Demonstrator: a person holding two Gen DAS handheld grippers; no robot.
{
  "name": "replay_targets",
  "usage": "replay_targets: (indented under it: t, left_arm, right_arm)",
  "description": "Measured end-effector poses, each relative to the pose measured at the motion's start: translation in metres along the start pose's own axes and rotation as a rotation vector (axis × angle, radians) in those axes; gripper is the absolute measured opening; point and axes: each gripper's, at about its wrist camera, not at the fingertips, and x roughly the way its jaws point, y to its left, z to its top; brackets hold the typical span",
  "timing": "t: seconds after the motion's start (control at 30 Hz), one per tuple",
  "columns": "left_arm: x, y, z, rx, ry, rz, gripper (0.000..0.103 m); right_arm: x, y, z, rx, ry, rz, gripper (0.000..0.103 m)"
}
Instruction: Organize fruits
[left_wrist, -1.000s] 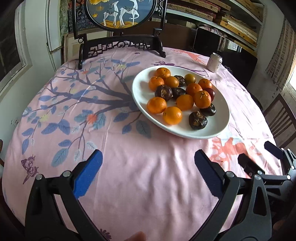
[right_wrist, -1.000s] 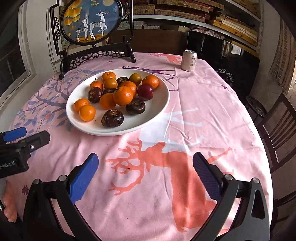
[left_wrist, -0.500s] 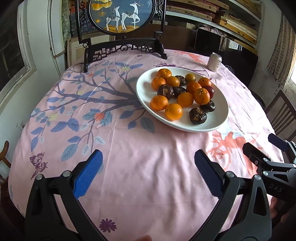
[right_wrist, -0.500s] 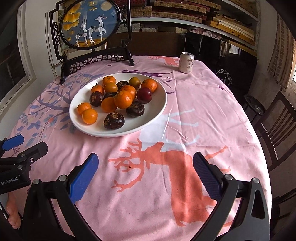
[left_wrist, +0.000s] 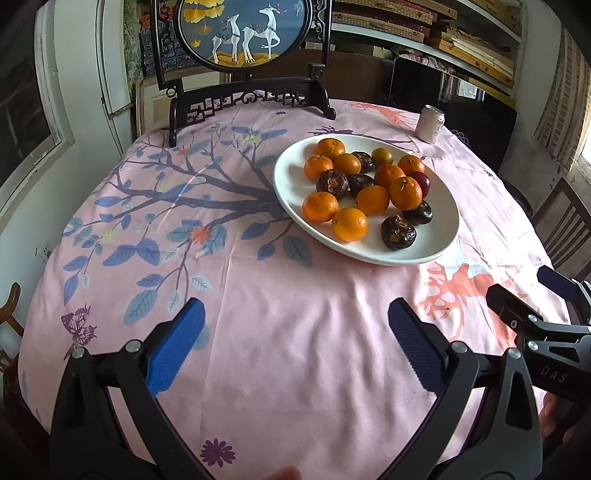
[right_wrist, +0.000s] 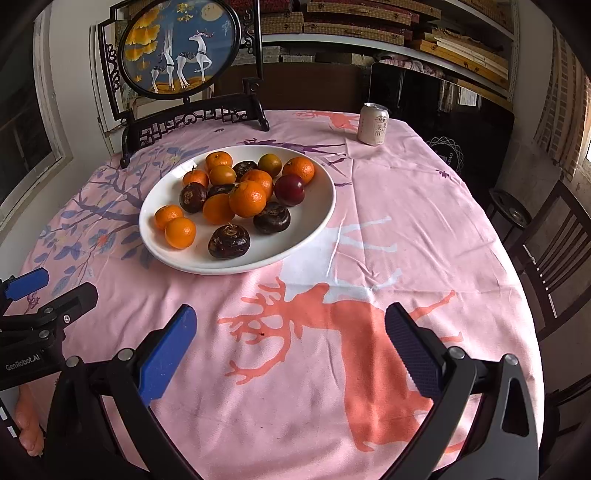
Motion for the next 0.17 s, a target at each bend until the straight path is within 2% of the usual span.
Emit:
replay_targets:
  t: [0.17]
  left_arm:
    - [0.0032,0.0029,-0.0006,-0.016,0.013,-0.004,0.101]
  right_arm:
    - [0.0017,0.0017,0.0006,-0.002,0.005,0.003,0.102]
